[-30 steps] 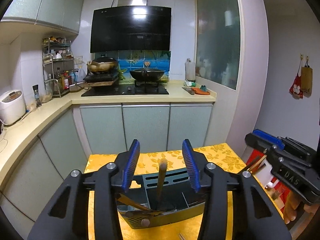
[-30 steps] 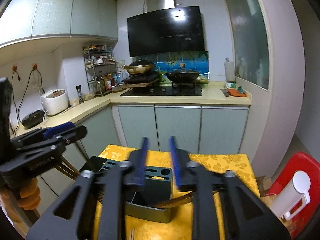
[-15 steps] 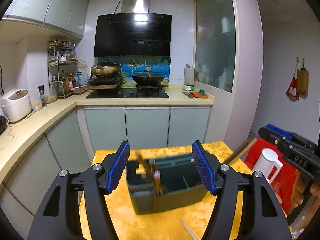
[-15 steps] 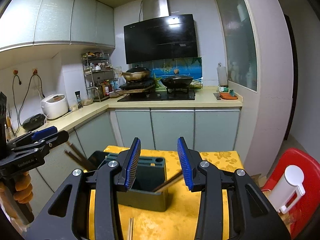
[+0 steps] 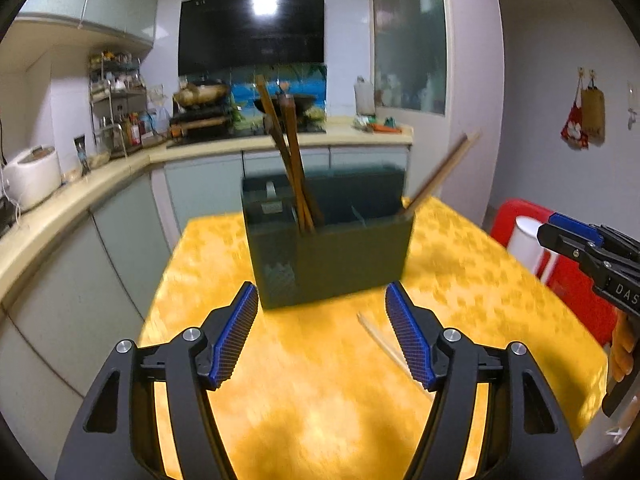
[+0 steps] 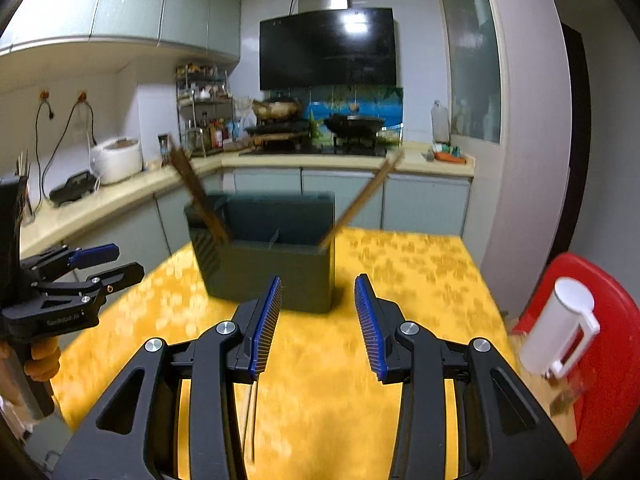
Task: Organize utensils
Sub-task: 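Move the open left tool back down toward the bamboo chopsticks on the table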
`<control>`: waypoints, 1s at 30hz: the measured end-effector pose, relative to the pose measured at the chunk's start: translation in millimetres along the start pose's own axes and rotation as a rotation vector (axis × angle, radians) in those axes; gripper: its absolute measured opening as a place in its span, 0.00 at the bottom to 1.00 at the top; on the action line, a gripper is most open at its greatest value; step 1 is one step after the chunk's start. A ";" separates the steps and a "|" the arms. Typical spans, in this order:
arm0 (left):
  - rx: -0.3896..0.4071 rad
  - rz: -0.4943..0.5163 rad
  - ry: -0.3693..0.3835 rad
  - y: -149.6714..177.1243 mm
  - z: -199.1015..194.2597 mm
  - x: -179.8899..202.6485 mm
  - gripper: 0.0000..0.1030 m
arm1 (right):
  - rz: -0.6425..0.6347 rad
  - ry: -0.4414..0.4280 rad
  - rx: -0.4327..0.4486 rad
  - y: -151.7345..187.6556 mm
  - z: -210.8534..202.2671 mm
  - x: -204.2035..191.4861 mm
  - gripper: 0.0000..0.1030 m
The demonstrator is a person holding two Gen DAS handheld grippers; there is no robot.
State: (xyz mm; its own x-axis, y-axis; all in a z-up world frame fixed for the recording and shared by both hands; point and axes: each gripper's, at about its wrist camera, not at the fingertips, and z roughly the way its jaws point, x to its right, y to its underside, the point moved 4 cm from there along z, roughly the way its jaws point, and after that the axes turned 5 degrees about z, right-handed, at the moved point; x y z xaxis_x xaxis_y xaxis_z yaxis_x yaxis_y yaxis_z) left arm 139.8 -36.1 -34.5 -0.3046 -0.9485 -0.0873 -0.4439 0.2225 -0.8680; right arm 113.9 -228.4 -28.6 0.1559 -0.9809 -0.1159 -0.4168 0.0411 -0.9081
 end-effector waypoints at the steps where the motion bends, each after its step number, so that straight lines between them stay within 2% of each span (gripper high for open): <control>1: -0.008 0.000 0.007 7.2 0.1 3.2 0.62 | 0.002 -0.001 -0.012 11.5 -2.0 0.6 0.36; 8: -0.044 0.022 0.074 46.5 -1.5 33.8 0.62 | 0.027 -0.010 -0.075 60.6 -12.0 0.0 0.37; 14: -0.084 0.037 0.125 74.8 0.8 60.1 0.63 | 0.015 0.008 -0.086 85.0 -19.3 -2.8 0.36; 25: -0.140 0.131 0.192 108.0 9.2 108.0 0.64 | 0.023 0.037 -0.099 100.3 -18.6 6.0 0.37; 30: -0.172 0.116 0.210 108.9 21.8 113.2 0.64 | 0.037 0.049 -0.101 100.6 -18.0 12.3 0.36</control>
State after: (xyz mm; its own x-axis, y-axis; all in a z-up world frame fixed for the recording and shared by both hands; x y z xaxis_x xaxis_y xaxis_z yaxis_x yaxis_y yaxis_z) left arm 75.3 -124.2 -149.5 -0.5212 -0.8512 -0.0621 -0.5273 0.3784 -0.7608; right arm 57.8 -239.7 -114.1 0.0956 -0.9873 -0.1267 -0.5102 0.0607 -0.8579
